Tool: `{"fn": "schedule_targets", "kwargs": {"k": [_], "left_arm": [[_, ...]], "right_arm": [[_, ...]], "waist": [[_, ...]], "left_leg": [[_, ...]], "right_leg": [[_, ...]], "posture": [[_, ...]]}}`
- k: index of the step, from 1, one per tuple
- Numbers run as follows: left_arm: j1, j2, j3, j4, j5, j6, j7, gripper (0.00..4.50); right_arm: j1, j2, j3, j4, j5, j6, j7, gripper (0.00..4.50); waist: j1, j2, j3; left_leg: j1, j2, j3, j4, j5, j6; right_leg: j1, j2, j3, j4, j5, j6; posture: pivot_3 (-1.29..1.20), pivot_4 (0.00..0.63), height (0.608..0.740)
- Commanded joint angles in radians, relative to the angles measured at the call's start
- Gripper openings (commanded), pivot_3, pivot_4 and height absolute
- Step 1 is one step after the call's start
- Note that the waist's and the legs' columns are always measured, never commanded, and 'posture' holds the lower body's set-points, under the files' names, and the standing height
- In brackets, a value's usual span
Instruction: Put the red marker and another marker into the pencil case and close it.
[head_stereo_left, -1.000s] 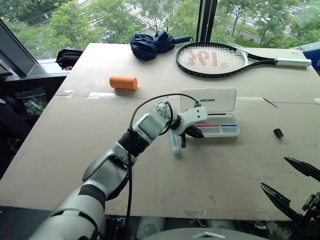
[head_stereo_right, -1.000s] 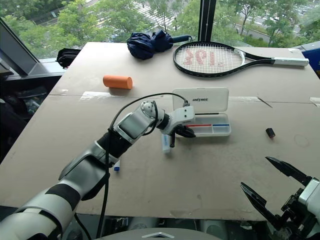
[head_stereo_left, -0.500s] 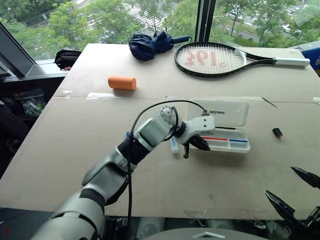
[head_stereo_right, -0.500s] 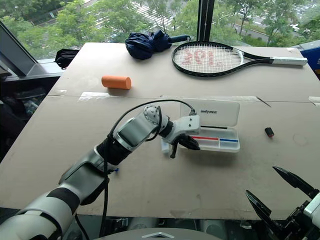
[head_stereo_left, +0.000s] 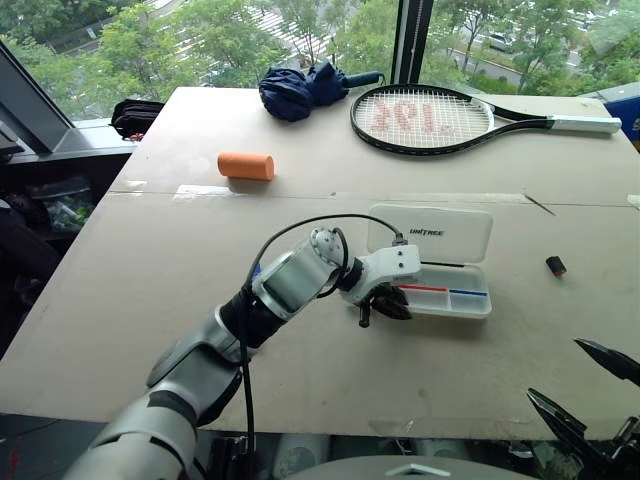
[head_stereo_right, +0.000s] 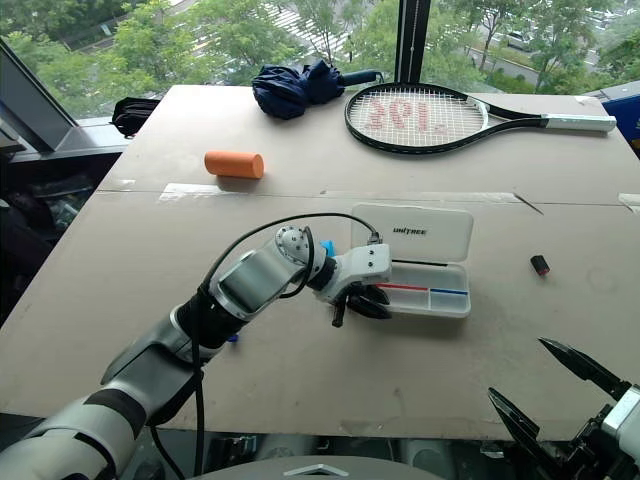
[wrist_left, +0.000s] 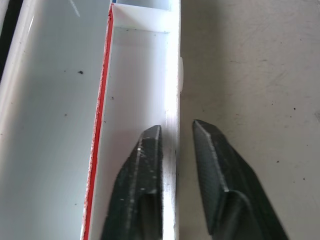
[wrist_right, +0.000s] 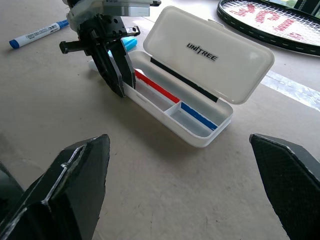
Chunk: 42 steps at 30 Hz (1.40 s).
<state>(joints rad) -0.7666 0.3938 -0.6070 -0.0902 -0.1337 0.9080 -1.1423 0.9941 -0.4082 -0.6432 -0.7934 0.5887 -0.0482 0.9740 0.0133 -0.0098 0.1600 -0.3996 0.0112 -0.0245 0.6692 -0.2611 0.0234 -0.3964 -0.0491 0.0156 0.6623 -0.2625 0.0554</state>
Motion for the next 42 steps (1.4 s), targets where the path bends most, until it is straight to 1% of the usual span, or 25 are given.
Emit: {"fn": "schedule_targets", "kwargs": {"k": [1,2,3,4,5,6,8,10,11,12,14,16,18,19,20,22,26,31,34,37,40,41,42], "left_arm": [[-0.004,0.016,0.159,-0.127,-0.105,0.104,0.025,3.31],[0.018,0.031,0.244,-0.174,-0.154,0.165,0.037,3.78],[0.034,0.046,0.307,-0.208,-0.193,0.21,0.044,3.78],[0.06,0.051,0.402,-0.264,-0.228,0.262,0.073,3.78],[0.077,0.04,0.508,-0.319,-0.264,0.345,0.113,3.78],[0.092,0.033,0.584,-0.365,-0.278,0.397,0.156,3.78],[0.182,0.011,0.707,-0.524,-0.188,0.454,0.338,3.78],[0.252,0.006,0.773,-0.631,-0.142,0.516,0.455,3.78],[0.302,0.065,0.758,-0.709,-0.092,0.601,0.53,3.78],[0.37,0.092,0.779,-0.765,-0.071,0.658,0.58,3.78],[0.507,0.14,0.833,-0.829,-0.085,0.706,0.614,3.78],[0.574,0.134,0.87,-0.866,-0.094,0.706,0.653,3.78],[0.656,0.1,0.916,-0.872,-0.09,0.706,0.717,3.78],[0.682,0.068,0.939,-0.87,-0.086,0.706,0.752,3.78],[0.695,0.04,0.957,-0.86,-0.078,0.706,0.789,3.78],[0.7,0.027,0.953,-0.841,-0.091,0.706,0.836,3.78],[0.645,-0.102,0.892,-0.793,-0.109,0.706,0.954,3.78],[0.605,-0.161,0.862,-0.738,-0.149,0.706,1.045,3.78],[0.616,-0.14,0.826,-0.693,-0.173,0.706,1.092,3.78],[0.639,-0.116,0.798,-0.656,-0.212,0.706,1.136,3.08],[0.641,-0.104,0.8,-0.65,-0.263,0.706,1.168,1.59],[0.643,-0.09,0.797,-0.65,-0.279,0.706,1.177,1.21],[0.644,-0.077,0.795,-0.652,-0.295,0.706,1.187,0.74]], "right_arm": [[-0.007,-0.023,0.001,-0.022,0.024,0.001,-0.001,4.5],[-0.022,-0.036,0.012,-0.029,0.028,0.01,-0.006,4.5],[-0.031,-0.045,0.023,-0.04,0.029,0.018,-0.014,4.5],[-0.045,-0.063,0.029,-0.044,0.041,0.028,-0.01,4.5],[-0.06,-0.082,0.034,-0.049,0.056,0.041,-0.008,4.5],[-0.079,-0.1,0.038,-0.051,0.066,0.054,-0.011,4.5],[-0.148,-0.151,0.056,-0.019,0.081,0.078,-0.003,4.5],[-0.195,-0.179,0.08,-0.001,0.085,0.098,-0.001,4.5],[-0.23,-0.198,0.102,0.017,0.088,0.111,0.008,4.5],[-0.265,-0.217,0.122,0.034,0.095,0.125,0.016,4.5],[-0.324,-0.248,0.156,0.053,0.106,0.15,0.023,4.5],[-0.357,-0.265,0.169,0.066,0.111,0.164,0.031,4.5],[-0.385,-0.283,0.178,0.079,0.123,0.181,0.045,4.5],[-0.394,-0.291,0.179,0.081,0.13,0.189,0.051,4.5],[-0.401,-0.298,0.179,0.079,0.139,0.199,0.053,4.5],[-0.413,-0.307,0.177,0.077,0.15,0.213,0.053,4.5],[-0.421,-0.32,0.164,0.095,0.163,0.219,0.086,4.5],[-0.402,-0.321,0.153,0.09,0.163,0.212,0.118,4.5],[-0.401,-0.318,0.152,0.096,0.156,0.205,0.128,4.5],[-0.398,-0.313,0.148,0.105,0.149,0.195,0.14,4.5],[-0.396,-0.309,0.148,0.102,0.146,0.195,0.139,4.5],[-0.396,-0.308,0.147,0.099,0.146,0.197,0.137,4.5],[-0.395,-0.307,0.147,0.097,0.146,0.198,0.135,4.5]], "waist": [[-0.001,0.0,0.0],[-0.001,0.001,0.0],[-0.004,0.001,0.0],[-0.01,0.001,0.0],[-0.01,0.002,0.0],[-0.011,0.002,0.0],[-0.012,0.001,0.0],[-0.005,0.001,0.0],[-0.003,0.0,0.0],[-0.003,-0.001,0.001],[-0.009,-0.001,0.001],[-0.001,-0.002,0.001],[0.017,-0.002,0.001],[0.021,-0.002,0.001],[0.024,-0.002,0.001],[0.026,-0.004,0.001],[0.026,-0.005,0.0],[0.021,-0.006,-0.001],[0.017,-0.004,-0.002],[0.014,-0.001,-0.005],[0.012,0.003,-0.008],[0.012,0.004,-0.009],[0.012,0.004,-0.009]], "left_leg": [[0.0,0.0,0.0,0.0,0.0,0.0],[0.0,0.0,0.0,0.0,0.0,0.0],[0.0,0.0,0.0,0.0,0.0,0.0],[0.001,0.001,0.0,0.0,0.0,0.0],[0.001,0.002,0.001,0.0,0.0,0.0],[0.001,0.002,0.0,0.0,0.0,0.0],[0.001,0.003,-0.001,0.0,0.0,0.0],[0.001,0.002,0.0,0.0,0.0,0.0],[0.001,0.001,-0.001,0.0,0.0,0.0],[0.001,0.001,-0.001,0.0,0.0,0.0],[0.002,0.001,-0.001,0.0,0.0,0.0],[0.002,0.001,-0.001,0.0,0.0,0.0],[0.0,0.0,-0.006,0.0,0.0,-0.001],[0.0,-0.001,-0.006,0.001,0.0,-0.001],[0.001,-0.001,-0.005,0.001,0.0,-0.001],[0.002,-0.001,-0.005,0.001,0.0,-0.001],[0.002,-0.002,-0.005,0.001,0.0,-0.001],[0.002,-0.002,-0.005,0.001,0.0,-0.001],[0.003,-0.002,-0.005,0.001,0.0,-0.001],[0.003,-0.002,-0.005,0.001,0.0,-0.001],[0.004,-0.002,-0.004,0.0,0.0,-0.001],[0.004,-0.002,-0.004,0.0,0.0,-0.001],[0.004,-0.002,-0.004,0.0,0.0,-0.001]], "right_leg": [[0.0,0.0,0.0,0.0,0.0,0.0],[0.0,0.0,0.0,0.0,0.0,0.0],[0.0,0.0,0.0,0.0,0.0,0.0],[0.0,0.0,0.0,0.0,0.0,0.0],[0.0,0.0,0.001,0.0,0.0,0.0],[0.0,0.0,0.0,0.001,0.0,0.0],[0.0,0.0,-0.001,0.001,0.0,0.0],[0.001,0.0,0.0,0.001,0.0,0.001],[0.001,-0.001,0.0,0.001,0.0,0.001],[0.001,-0.001,0.0,0.001,0.0,0.001],[0.001,-0.001,0.001,0.001,0.001,0.001],[0.001,-0.002,0.001,0.001,0.0,0.001],[0.002,-0.004,-0.002,0.001,0.0,0.0],[0.003,-0.005,-0.002,0.0,0.0,0.0],[0.004,-0.005,-0.001,0.0,0.0,0.0],[0.005,-0.006,-0.001,0.0,0.0,0.0],[0.005,-0.006,-0.001,-0.001,0.0,0.0],[0.005,-0.005,-0.001,0.0,0.001,0.0],[0.006,-0.005,-0.001,0.0,0.001,0.0],[0.006,-0.005,0.0,0.0,0.001,0.0],[0.006,-0.005,0.0,0.0,0.001,0.0],[0.006,-0.006,0.0,0.0,0.001,0.0],[0.006,-0.006,0.0,0.0,0.0,0.0]], "posture": [[0.0,0.15,0.73],[0.0,0.15,0.73],[0.0,0.15,0.73],[0.0,0.15,0.73],[0.0,0.15,0.73],[0.0,0.15,0.73],[0.0,0.15,0.73],[0.0,0.15,0.73],[0.0,0.15,0.73],[0.0,0.15,0.73],[0.0,0.15,0.73],[0.0,0.15,0.73],[0.0,0.15,0.73],[0.0,0.15,0.73],[0.0,0.15,0.73],[0.0,0.15,0.73],[0.0,0.15,0.73],[0.0,0.15,0.73],[0.0,0.15,0.73],[0.0,0.15,0.73],[0.0,0.15,0.73],[0.0,0.15,0.73],[0.0,0.15,0.73]]}}
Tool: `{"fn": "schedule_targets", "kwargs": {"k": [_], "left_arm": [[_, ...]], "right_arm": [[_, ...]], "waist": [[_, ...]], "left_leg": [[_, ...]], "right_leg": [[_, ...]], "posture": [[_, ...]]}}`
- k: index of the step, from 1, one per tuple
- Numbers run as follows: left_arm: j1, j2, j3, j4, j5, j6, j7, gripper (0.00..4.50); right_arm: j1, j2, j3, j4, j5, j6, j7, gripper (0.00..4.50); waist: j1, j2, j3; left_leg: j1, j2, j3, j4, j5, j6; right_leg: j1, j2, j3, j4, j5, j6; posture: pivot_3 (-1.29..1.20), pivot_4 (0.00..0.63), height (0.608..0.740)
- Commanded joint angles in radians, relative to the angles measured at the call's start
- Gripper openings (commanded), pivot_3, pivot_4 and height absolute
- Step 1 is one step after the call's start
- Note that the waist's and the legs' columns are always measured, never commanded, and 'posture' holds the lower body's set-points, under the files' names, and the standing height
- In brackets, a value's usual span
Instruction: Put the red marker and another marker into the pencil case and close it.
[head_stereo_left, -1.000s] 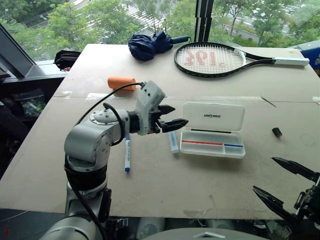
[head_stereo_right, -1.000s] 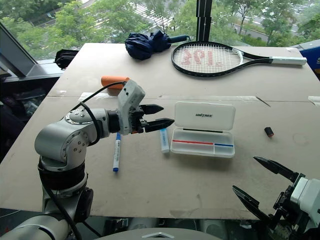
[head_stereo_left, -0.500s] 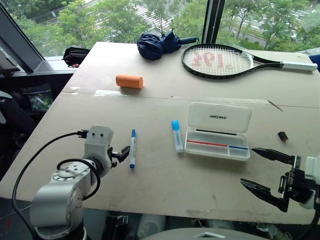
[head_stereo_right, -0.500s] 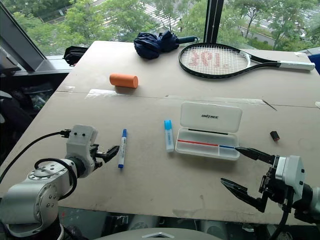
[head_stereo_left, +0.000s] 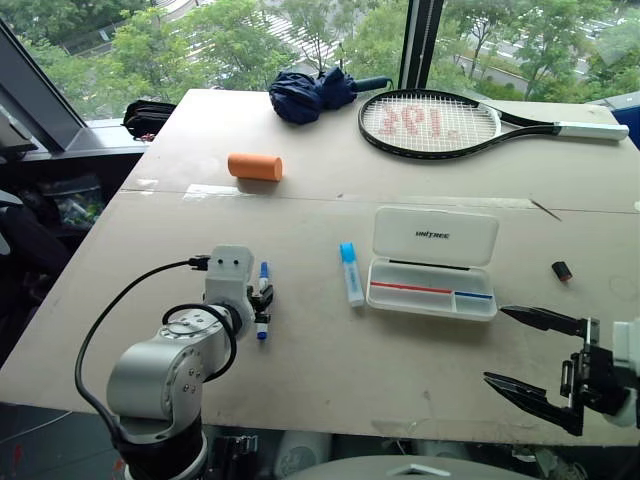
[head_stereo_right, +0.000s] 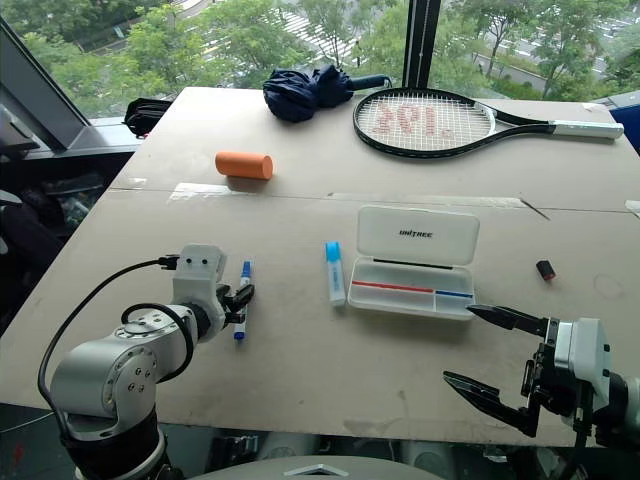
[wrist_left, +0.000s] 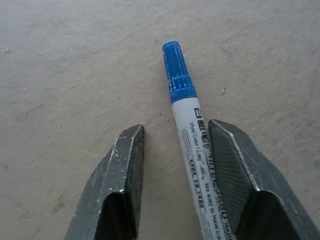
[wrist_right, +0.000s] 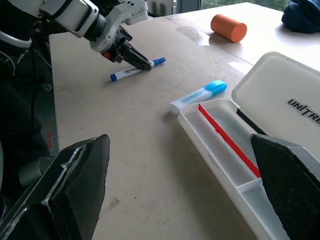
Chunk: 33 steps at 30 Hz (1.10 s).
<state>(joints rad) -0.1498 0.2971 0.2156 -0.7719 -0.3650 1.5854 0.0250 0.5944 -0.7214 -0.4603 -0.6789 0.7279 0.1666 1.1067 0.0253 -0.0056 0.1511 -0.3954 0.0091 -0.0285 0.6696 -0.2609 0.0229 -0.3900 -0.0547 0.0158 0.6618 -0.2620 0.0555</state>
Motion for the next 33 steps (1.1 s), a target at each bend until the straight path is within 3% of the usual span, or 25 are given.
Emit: {"fn": "schedule_targets", "kwargs": {"k": [1,2,7,9,11,13,15,18,22,28,33], "left_arm": [[0.029,0.035,-0.028,0.031,-0.086,0.029,0.027,0.31],[0.03,0.049,-0.028,0.03,-0.107,0.029,0.034,0.05],[0.003,0.129,0.05,0.014,-0.222,0.029,-0.009,0.05],[-0.079,0.201,0.145,0.021,-0.306,-0.008,-0.188,0.05],[-0.145,0.322,0.173,0.069,-0.498,-0.068,-0.492,0.05],[-0.22,0.47,0.049,0.115,-0.519,-0.165,-0.684,0.05],[-0.278,0.601,-0.166,0.144,-0.384,-0.391,-0.859,0.05],[-0.479,0.56,-0.436,0.317,-0.222,-0.609,-0.999,0.05],[-0.733,0.395,-0.728,0.587,-0.033,-0.782,-1.14,0.05],[-0.895,0.21,-0.898,0.842,0.138,-0.927,-1.227,0.05],[-0.942,0.111,-0.94,0.995,0.239,-1.038,-1.263,0.05]], "right_arm": [[0.005,0.007,-0.036,-0.021,0.007,-0.015,0.0,4.5],[0.005,0.007,-0.036,-0.024,0.007,-0.012,-0.004,4.5],[0.012,0.012,-0.035,-0.035,0.008,-0.007,-0.02,4.5],[0.021,0.018,-0.036,-0.041,0.007,-0.008,-0.027,4.5],[0.033,0.029,-0.04,-0.051,0.005,-0.007,-0.041,4.5],[0.053,0.045,-0.046,-0.064,0.0,-0.009,-0.056,4.5],[0.072,0.061,-0.05,-0.075,-0.01,-0.014,-0.07,4.5],[0.112,0.089,-0.076,-0.091,-0.021,-0.023,-0.088,4.5],[0.173,0.123,-0.128,-0.102,-0.031,-0.036,-0.104,4.5],[0.223,0.152,-0.174,-0.131,-0.035,-0.039,-0.129,4.5],[0.243,0.171,-0.169,-0.164,-0.043,-0.037,-0.156,4.5]], "waist": [[-0.001,0.0,0.0],[-0.002,0.0,-0.001],[-0.007,0.0,0.0],[-0.007,-0.002,0.001],[-0.006,-0.006,0.004],[-0.007,-0.007,0.004],[-0.01,-0.004,0.003],[0.004,-0.005,0.003],[0.004,-0.008,0.005],[-0.018,-0.008,0.006],[-0.021,-0.006,0.007]], "left_leg": [[0.0,0.0,0.0,0.0,0.0,0.0],[0.0,0.0,0.0,0.0,0.0,0.0],[0.0,0.0,0.0,0.0,0.0,0.0],[0.0,0.0,-0.001,0.0,0.0,0.0],[-0.002,0.0,-0.003,0.0,0.0,0.0],[-0.002,0.0,-0.003,0.0,0.0,0.0],[-0.002,-0.001,0.0,-0.001,0.0,0.0],[-0.001,-0.003,0.003,-0.001,0.0,0.0],[-0.002,-0.004,0.004,0.0,0.0,0.0],[-0.004,-0.004,0.005,0.0,-0.002,0.003],[-0.004,-0.002,0.004,0.0,-0.002,0.004]], "right_leg": [[0.0,0.0,0.0,0.0,0.0,0.0],[0.0,0.0,0.0,0.0,0.0,0.0],[0.0,0.0,0.0,0.0,0.0,0.0],[0.0,0.0,-0.001,0.0,0.0,-0.001],[-0.001,0.001,-0.004,0.001,-0.002,-0.004],[-0.001,0.001,-0.008,0.0,-0.002,-0.004],[-0.001,0.0,-0.006,-0.003,-0.002,-0.004],[-0.001,-0.001,-0.002,-0.003,-0.002,-0.004],[-0.001,0.001,-0.001,-0.004,-0.002,-0.004],[-0.004,0.003,0.001,-0.002,-0.001,0.002],[-0.006,0.005,0.0,0.0,-0.001,0.002]], "posture": [[0.0,0.15,0.73],[0.0,0.15,0.73],[0.0,0.15,0.73],[0.0,0.15,0.73],[0.0,0.15,0.73],[0.0,0.15,0.73],[0.0,0.15,0.73],[0.0,0.15,0.73],[0.0,0.15,0.73],[0.0,0.15,0.73],[0.0,0.15,0.73]]}}
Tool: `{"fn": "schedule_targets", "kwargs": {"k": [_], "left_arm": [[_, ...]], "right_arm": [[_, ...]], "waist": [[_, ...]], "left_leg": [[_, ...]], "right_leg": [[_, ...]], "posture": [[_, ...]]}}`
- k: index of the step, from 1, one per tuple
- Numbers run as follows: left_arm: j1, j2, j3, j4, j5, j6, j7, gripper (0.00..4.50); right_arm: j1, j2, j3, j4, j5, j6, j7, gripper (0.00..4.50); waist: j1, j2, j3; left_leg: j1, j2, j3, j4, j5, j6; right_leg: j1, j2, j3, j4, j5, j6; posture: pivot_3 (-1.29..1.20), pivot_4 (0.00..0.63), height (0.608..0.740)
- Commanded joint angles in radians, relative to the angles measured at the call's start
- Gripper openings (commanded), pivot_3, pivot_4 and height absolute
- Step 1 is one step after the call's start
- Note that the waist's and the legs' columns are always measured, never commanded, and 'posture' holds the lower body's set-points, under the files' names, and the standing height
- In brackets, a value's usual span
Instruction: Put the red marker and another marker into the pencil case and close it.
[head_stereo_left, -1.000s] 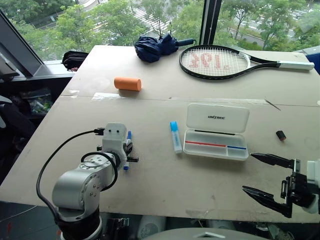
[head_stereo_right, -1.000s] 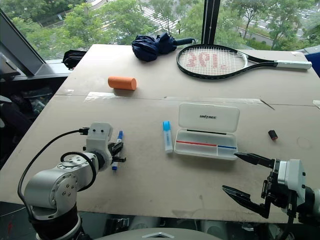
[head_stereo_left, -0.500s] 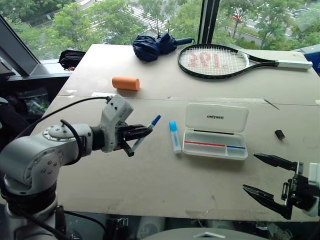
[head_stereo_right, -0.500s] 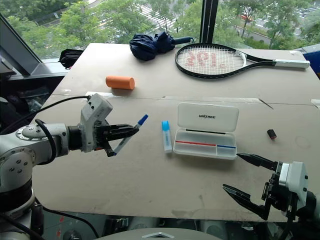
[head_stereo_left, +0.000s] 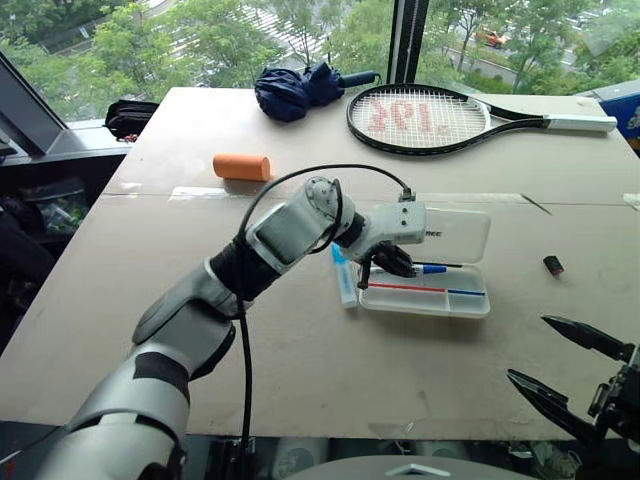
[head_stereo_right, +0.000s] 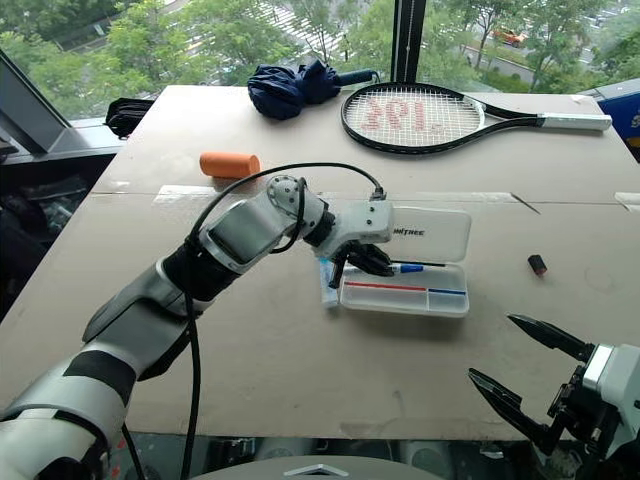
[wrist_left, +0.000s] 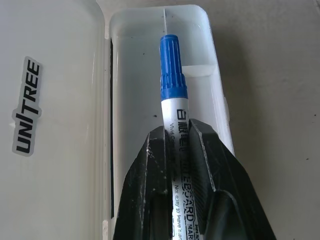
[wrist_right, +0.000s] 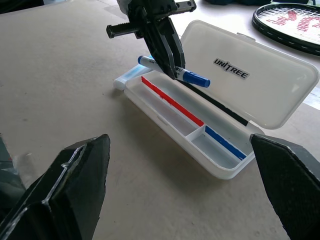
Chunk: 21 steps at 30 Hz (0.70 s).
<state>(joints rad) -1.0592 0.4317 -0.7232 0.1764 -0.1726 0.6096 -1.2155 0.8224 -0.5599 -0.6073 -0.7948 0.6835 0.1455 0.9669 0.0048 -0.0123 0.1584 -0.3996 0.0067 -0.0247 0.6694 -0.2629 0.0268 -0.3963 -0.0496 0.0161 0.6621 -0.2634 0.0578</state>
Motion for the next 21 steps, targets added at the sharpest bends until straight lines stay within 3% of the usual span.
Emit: {"fn": "schedule_targets", "kwargs": {"k": [1,8,9,13,16,19,21], "left_arm": [[-0.037,-0.038,-0.004,0.067,0.062,-0.079,-0.032,0.05],[-0.05,-0.129,0.018,0.167,0.134,-0.114,-0.035,0.05],[-0.05,-0.139,0.028,0.17,0.134,-0.106,-0.034,0.98],[-0.03,-0.112,0.099,0.087,0.095,0.013,-0.047,2.68],[0.025,-0.045,0.27,-0.128,-0.044,0.322,-0.014,4.11],[0.12,-0.043,0.54,-0.355,-0.106,0.632,0.171,4.11],[0.175,-0.064,0.681,-0.491,-0.065,0.804,0.314,4.11]], "right_arm": [[0.018,0.014,-0.02,-0.054,-0.001,-0.016,-0.023,4.5],[0.044,0.039,-0.006,-0.089,-0.013,-0.02,-0.045,4.5],[0.047,0.043,-0.005,-0.092,-0.014,-0.021,-0.046,4.5],[0.057,0.05,0.001,-0.1,-0.016,-0.025,-0.045,4.5],[0.057,0.047,-0.003,-0.099,-0.008,-0.024,-0.037,4.5],[0.043,0.033,-0.001,-0.096,0.005,-0.021,-0.029,4.5],[0.024,0.016,0.009,-0.095,0.016,-0.014,-0.025,4.5]], "waist": [[0.0,0.0,0.0],[0.01,0.0,0.0],[0.01,0.0,0.0],[0.005,0.001,0.001],[-0.009,0.004,0.003],[-0.015,0.005,0.003],[-0.013,0.005,0.003]], "left_leg": [[0.0,0.0,0.0,0.0,0.0,0.0],[-0.001,0.0,0.0,0.001,0.0,0.0],[-0.001,0.0,0.0,0.001,0.0,0.0],[-0.001,0.0,0.0,0.001,0.0,0.0],[-0.001,0.003,0.0,0.0,0.0,0.0],[0.0,0.005,-0.001,0.0,0.0,0.0],[0.0,0.005,-0.002,0.0,0.0,0.0]], "right_leg": [[0.0,0.0,0.0,0.0,0.0,0.0],[0.0,-0.001,0.0,0.0,0.0,0.0],[0.0,-0.001,0.0,-0.001,0.0,0.0],[0.0,-0.001,0.0,0.0,0.0,0.0],[-0.001,0.0,0.0,0.001,0.0,0.0],[0.0,0.0,-0.001,0.001,0.0,0.0],[0.0,0.0,-0.002,0.001,0.0,0.001]], "posture": [[0.0,0.15,0.73],[0.0,0.15,0.73],[0.0,0.15,0.73],[0.0,0.15,0.73],[0.0,0.15,0.73],[0.0,0.15,0.73],[0.0,0.15,0.73]]}}
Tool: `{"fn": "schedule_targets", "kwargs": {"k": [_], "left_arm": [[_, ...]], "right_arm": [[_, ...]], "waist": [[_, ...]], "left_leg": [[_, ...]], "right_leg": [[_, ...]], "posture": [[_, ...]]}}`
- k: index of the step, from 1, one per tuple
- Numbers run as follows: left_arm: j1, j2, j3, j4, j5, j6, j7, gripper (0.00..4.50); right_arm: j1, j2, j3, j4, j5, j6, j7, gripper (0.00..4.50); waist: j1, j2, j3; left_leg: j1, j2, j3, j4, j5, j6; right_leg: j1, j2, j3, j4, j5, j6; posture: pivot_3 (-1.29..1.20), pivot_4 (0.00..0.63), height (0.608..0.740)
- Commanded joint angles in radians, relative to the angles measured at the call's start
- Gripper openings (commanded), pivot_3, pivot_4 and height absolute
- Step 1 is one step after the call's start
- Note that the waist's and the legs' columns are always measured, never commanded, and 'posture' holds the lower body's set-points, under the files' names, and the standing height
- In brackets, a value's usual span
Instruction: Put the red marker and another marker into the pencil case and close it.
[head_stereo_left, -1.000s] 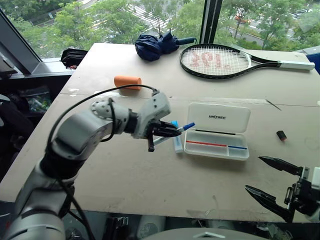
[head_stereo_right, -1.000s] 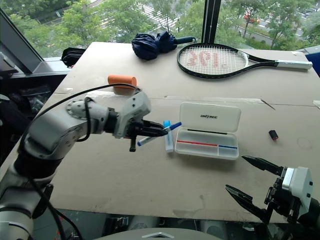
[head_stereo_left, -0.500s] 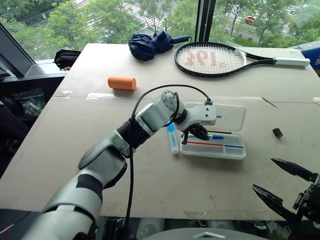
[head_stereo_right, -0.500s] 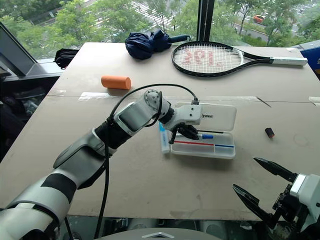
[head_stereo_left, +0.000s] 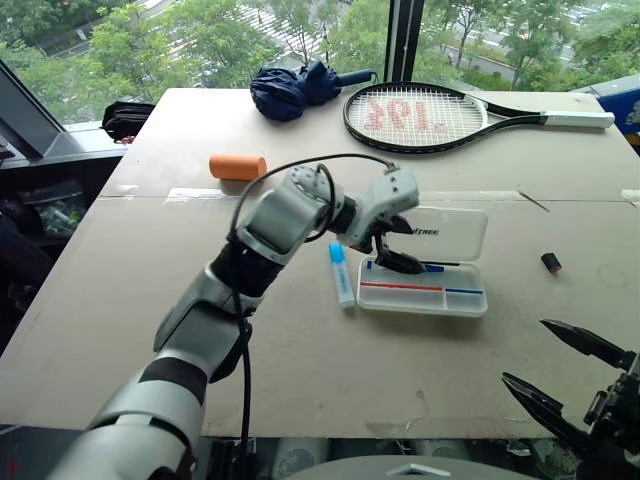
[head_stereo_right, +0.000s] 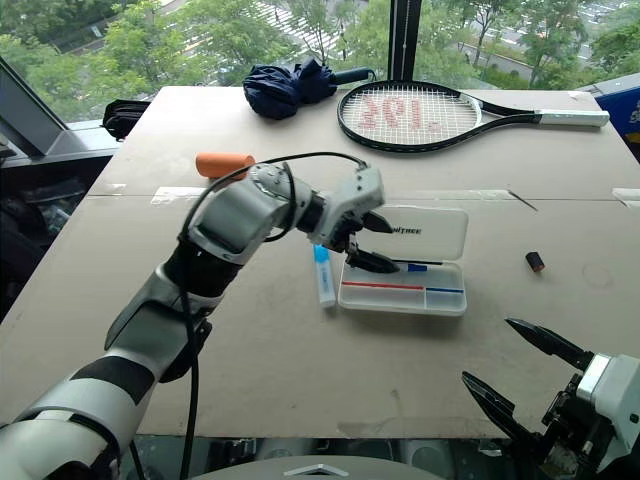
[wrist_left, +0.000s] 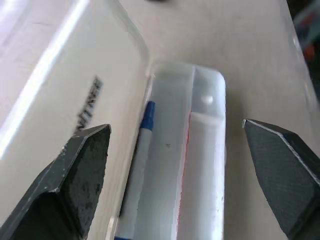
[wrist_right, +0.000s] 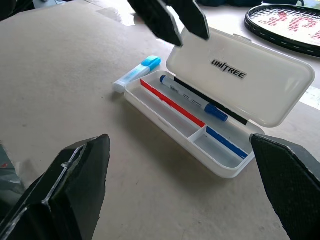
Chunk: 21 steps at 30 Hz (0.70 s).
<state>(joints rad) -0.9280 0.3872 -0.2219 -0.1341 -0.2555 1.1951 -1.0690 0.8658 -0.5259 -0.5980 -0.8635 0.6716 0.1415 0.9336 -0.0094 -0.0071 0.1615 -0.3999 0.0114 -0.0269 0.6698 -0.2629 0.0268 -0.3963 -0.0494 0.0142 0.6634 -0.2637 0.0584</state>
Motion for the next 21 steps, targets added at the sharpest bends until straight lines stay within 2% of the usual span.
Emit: {"fn": "schedule_targets", "kwargs": {"k": [1,3,6,13,21], "left_arm": [[0.06,-0.034,0.23,-0.229,0.038,0.28,0.231,4.11],[0.094,-0.058,0.312,-0.288,0.077,0.391,0.344,4.11],[0.232,-0.131,0.382,-0.304,0.098,0.419,0.522,4.11],[0.358,-0.307,0.395,-0.326,0.069,0.419,0.799,4.11],[0.354,-0.283,0.33,-0.278,-0.119,0.419,0.935,4.11]], "right_arm": [[-0.027,-0.025,0.004,-0.024,0.032,-0.007,0.009,4.5],[-0.052,-0.046,0.016,-0.016,0.04,0.002,0.016,4.5],[-0.122,-0.097,0.043,0.02,0.053,0.017,0.041,4.5],[-0.264,-0.196,0.063,0.085,0.1,0.05,0.093,4.5],[-0.307,-0.209,0.068,0.145,0.091,0.042,0.148,4.5]], "waist": [[0.002,0.0,0.0],[0.007,0.0,0.0],[0.01,-0.001,-0.001],[0.032,-0.007,0.002],[0.025,-0.007,0.002]], "left_leg": [[0.0,0.0,0.0,0.0,0.0,0.0],[0.0,-0.001,0.0,0.001,0.0,0.0],[0.002,-0.002,0.001,0.001,0.0,0.0],[-0.001,-0.003,-0.003,0.003,0.0,-0.001],[0.0,-0.004,-0.002,0.002,0.0,-0.001]], "right_leg": [[0.0,0.0,0.0,0.0,0.0,0.0],[0.001,-0.001,0.0,0.0,0.0,0.0],[0.003,-0.001,0.0,0.0,0.0,0.0],[0.003,-0.004,-0.001,0.0,0.001,0.0],[0.004,-0.006,0.0,0.0,0.001,0.0]], "posture": [[0.0,0.15,0.73],[0.0,0.15,0.73],[0.0,0.15,0.73],[0.0,0.15,0.73],[0.0,0.15,0.73]]}}
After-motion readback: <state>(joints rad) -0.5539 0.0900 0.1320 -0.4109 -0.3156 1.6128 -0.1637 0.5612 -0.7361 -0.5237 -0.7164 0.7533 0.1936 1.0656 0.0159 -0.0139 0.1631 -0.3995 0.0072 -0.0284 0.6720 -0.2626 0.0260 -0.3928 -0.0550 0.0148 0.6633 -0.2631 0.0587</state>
